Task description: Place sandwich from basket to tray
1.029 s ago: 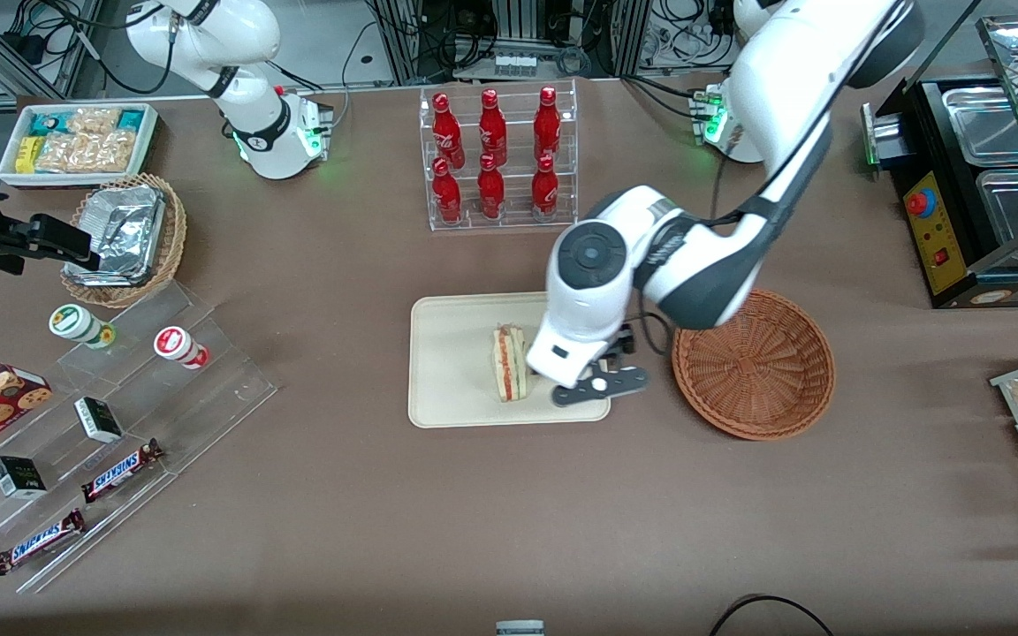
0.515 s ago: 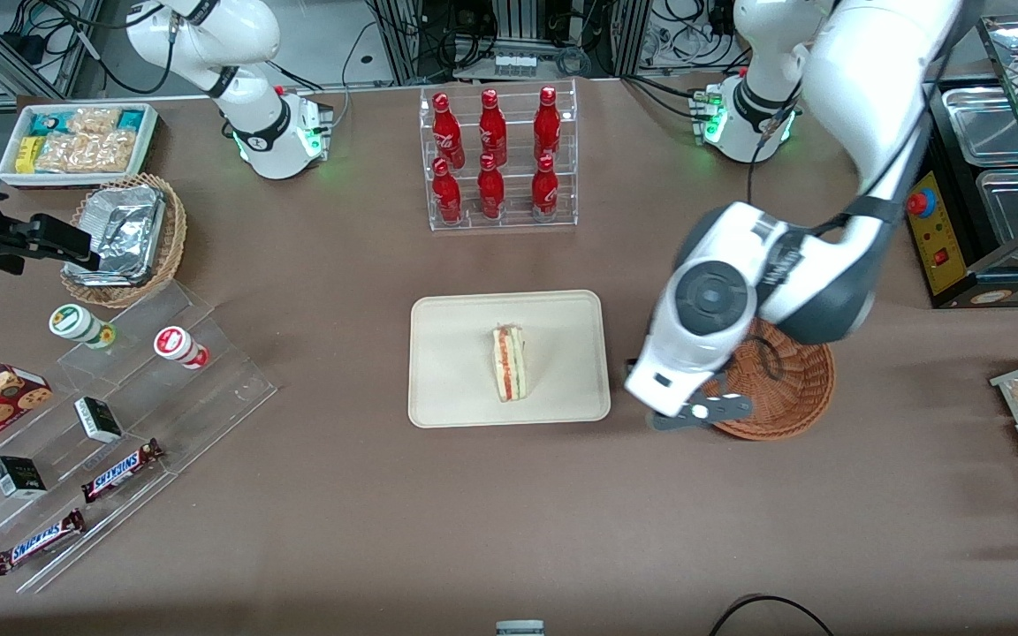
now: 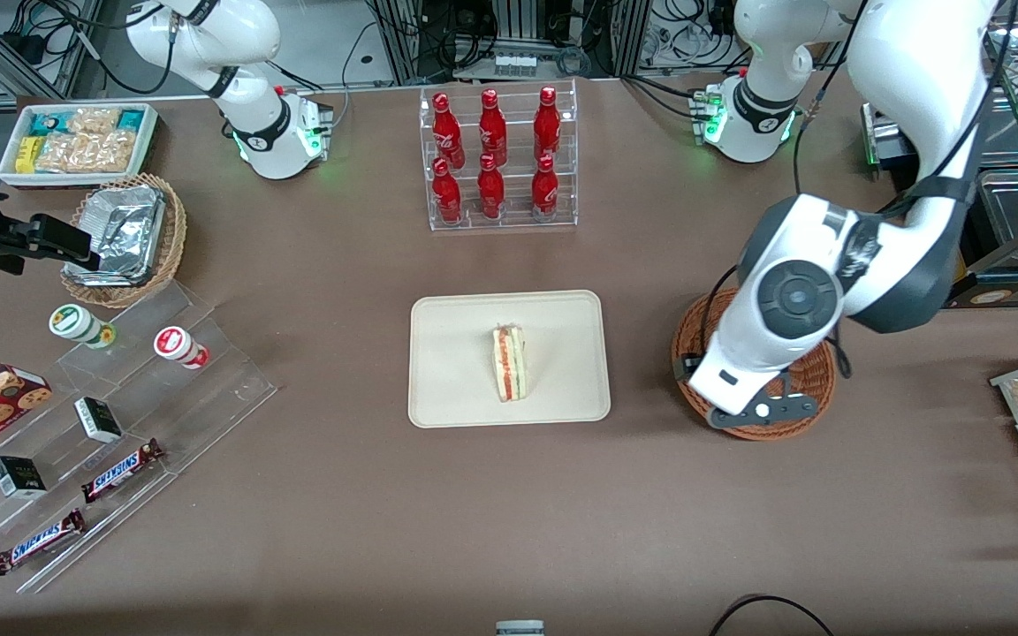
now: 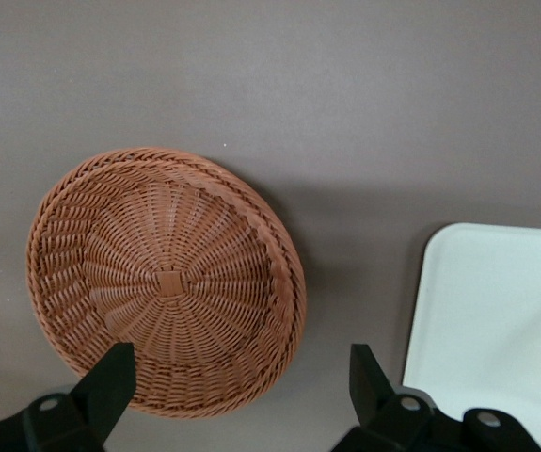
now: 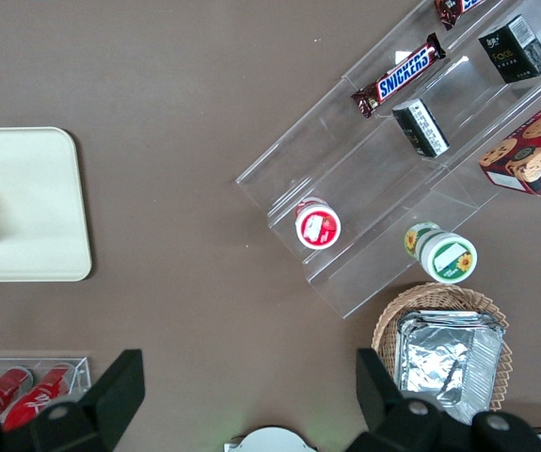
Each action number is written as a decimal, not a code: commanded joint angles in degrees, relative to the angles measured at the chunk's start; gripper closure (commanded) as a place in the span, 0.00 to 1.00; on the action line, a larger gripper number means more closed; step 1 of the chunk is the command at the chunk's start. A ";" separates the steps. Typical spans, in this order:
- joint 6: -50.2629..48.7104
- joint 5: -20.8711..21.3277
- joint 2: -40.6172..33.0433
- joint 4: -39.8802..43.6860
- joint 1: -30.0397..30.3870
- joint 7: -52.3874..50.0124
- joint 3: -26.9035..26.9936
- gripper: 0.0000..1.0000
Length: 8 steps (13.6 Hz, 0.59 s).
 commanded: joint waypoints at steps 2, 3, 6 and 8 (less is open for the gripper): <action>-4.33 -5.27 -6.81 -3.73 5.42 15.75 0.09 0.00; -6.09 -5.36 -7.86 -3.47 6.22 18.31 0.09 0.00; -10.14 -7.99 -12.43 -3.47 6.67 27.18 5.07 0.00; -11.54 -12.21 -15.16 -3.38 6.49 32.55 10.00 0.00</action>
